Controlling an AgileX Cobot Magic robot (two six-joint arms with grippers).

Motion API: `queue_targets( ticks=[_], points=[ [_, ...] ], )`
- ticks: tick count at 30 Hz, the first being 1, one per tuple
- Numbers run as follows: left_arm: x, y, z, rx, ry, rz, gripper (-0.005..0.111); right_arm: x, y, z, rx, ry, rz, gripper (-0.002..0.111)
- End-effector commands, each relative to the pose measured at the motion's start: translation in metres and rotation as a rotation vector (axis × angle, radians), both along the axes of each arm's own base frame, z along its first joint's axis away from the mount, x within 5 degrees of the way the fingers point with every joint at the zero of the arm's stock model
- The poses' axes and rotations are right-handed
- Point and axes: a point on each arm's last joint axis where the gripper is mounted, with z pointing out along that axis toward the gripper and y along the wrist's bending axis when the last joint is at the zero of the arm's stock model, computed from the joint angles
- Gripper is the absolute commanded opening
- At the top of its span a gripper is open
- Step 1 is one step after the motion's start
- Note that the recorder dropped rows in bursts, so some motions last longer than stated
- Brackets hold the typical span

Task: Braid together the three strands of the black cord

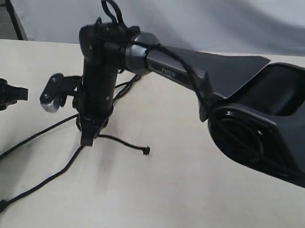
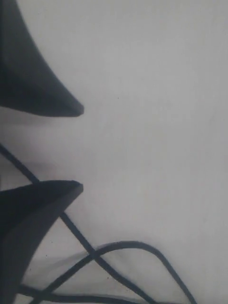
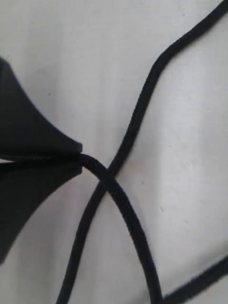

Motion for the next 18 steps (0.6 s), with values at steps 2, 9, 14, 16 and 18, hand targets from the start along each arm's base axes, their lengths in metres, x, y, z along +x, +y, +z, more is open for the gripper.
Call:
queue_targets(
  ticks=[2, 9, 14, 16, 18],
  points=[
    [-0.001, -0.001, 0.000, 0.000, -0.005, -0.004, 0.042, 0.026, -0.024, 0.052, 0.014, -0.161, -0.063, 0.000],
    [-0.001, -0.001, 0.000, 0.000, -0.008, -0.002, 0.042, 0.061, -0.067, 0.038, 0.015, -0.070, -0.253, 0.000],
    [-0.002, -0.002, -0.001, -0.003, 0.006, -0.005, 0.042, 0.075, -0.096, 0.017, -0.030, -0.012, -0.318, 0.000],
    [-0.002, -0.002, -0.001, -0.003, 0.006, -0.005, 0.042, 0.079, -0.108, 0.009, -0.048, 0.008, -0.345, 0.000],
    [-0.002, -0.002, -0.001, -0.003, 0.006, -0.005, 0.042, 0.083, -0.117, 0.001, -0.062, 0.037, -0.380, 0.000]
  ],
)
